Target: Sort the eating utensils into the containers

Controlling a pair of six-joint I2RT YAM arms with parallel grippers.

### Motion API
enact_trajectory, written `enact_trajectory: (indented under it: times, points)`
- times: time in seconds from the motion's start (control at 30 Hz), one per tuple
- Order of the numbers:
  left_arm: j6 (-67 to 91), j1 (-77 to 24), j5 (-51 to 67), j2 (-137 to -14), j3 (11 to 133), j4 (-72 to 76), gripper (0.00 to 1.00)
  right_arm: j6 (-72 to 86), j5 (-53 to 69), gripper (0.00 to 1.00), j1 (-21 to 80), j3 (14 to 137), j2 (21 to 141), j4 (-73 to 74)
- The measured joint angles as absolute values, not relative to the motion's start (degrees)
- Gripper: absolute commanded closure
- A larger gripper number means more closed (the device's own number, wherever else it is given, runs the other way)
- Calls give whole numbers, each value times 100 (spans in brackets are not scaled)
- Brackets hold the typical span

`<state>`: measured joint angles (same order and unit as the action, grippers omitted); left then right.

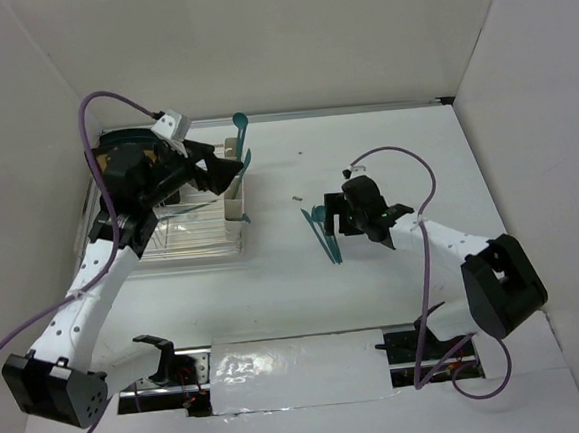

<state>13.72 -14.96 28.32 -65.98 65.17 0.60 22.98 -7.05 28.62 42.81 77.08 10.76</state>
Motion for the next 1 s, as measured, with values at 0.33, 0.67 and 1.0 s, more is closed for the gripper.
enact_trajectory:
  times: [0.33, 0.67, 1.0]
  points:
    - [1382, -1476, 2187, -6014, 6147, -71, 0, 2097, -746, 34, 2862, 4797, 8757, 773]
    - [1376, -1470, 1933, -6034, 6132, -132, 0, 1951, -987, 53, 2862, 5310, 9824, 663]
    - [1376, -1470, 1909, -6034, 6058, -134, 0, 1894, -1028, 87, 2862, 5365, 9926, 537]
